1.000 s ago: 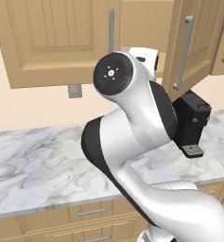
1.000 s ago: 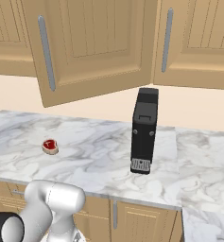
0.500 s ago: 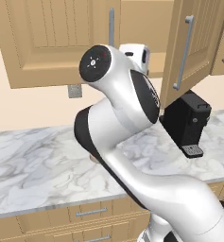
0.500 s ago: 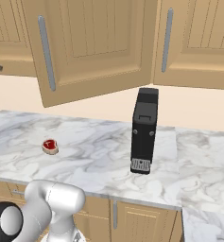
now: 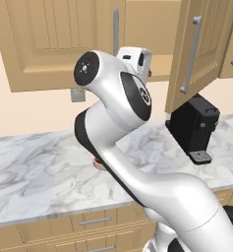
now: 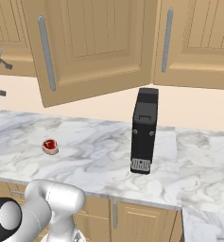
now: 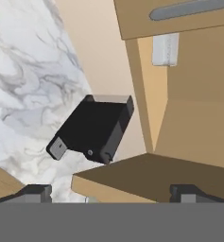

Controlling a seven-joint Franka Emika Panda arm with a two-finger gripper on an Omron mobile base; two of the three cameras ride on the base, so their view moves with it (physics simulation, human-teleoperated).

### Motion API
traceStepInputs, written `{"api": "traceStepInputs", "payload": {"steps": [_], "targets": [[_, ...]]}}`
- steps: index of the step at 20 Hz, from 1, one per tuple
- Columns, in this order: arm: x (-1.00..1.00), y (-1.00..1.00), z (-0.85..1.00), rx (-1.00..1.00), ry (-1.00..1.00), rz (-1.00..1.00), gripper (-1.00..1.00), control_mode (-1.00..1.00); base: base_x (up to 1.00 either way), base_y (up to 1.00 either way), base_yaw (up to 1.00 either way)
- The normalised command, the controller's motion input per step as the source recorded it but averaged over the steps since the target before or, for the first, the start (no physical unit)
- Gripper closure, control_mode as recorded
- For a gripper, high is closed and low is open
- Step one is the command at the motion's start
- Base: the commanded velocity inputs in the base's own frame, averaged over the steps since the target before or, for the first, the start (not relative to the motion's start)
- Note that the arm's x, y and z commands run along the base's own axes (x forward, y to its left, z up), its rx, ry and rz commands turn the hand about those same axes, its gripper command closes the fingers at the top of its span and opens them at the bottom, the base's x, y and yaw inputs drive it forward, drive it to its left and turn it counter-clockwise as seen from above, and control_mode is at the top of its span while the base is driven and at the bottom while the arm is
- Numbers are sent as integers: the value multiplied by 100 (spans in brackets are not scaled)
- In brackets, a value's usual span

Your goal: Retrieve the tupperware from the cabinet, then place the raw meat into the tupperware to avoid contamination.

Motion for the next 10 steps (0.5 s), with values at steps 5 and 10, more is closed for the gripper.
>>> {"api": "traceStepInputs", "payload": {"steps": [5, 10], "targets": [[17, -18, -6, 0, -8, -6, -100, -100, 0, 0, 0], [7, -24, 0, -1, -2, -5, -100, -100, 0, 0, 0]]}}
